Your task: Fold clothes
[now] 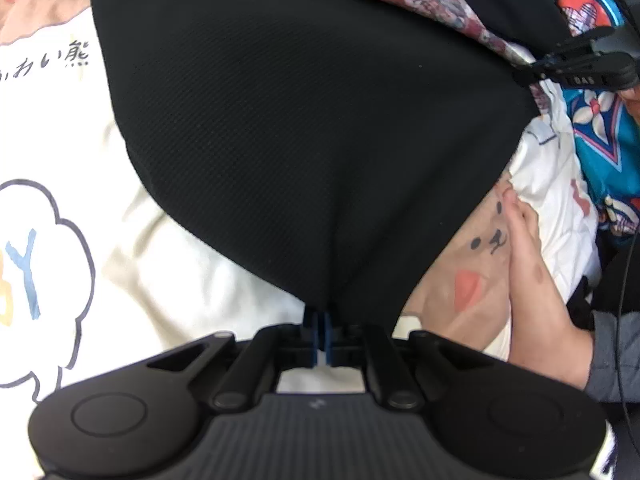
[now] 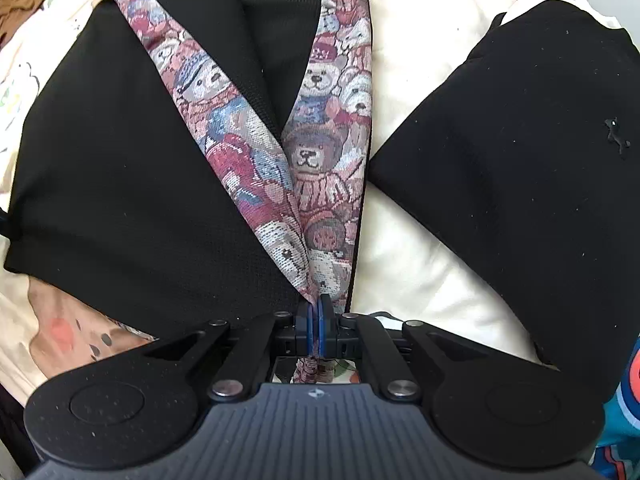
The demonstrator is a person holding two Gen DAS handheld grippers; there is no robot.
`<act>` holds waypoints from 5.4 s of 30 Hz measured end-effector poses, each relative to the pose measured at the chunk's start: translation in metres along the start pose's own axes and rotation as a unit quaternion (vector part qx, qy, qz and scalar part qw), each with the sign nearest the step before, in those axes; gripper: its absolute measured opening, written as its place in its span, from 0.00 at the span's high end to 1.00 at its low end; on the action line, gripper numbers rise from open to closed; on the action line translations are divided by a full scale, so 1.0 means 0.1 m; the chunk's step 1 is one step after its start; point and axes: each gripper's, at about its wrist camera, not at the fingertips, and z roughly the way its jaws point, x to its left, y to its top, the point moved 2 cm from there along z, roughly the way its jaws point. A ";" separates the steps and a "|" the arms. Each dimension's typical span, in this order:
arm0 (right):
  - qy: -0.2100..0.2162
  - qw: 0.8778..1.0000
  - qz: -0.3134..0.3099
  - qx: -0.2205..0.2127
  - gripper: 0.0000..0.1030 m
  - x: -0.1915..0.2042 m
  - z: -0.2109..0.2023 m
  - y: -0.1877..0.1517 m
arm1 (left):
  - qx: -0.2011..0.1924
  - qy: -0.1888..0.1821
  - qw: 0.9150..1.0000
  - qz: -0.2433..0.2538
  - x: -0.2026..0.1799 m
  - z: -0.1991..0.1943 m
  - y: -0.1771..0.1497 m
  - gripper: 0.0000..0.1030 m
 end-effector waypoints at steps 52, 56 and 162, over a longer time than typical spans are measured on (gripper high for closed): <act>0.013 0.985 0.001 -0.172 0.61 0.58 -0.57 1.35 | -0.234 0.053 0.946 -0.218 1.07 -0.53 2.16 0.38; 0.044 0.981 -0.013 -0.188 0.59 0.68 -0.44 1.42 | -0.239 0.022 0.941 -0.239 1.35 -0.45 2.25 0.37; 0.024 0.962 0.062 -0.263 0.70 -0.19 0.22 0.21 | -0.291 -0.098 0.937 -0.168 0.29 0.21 4.14 0.76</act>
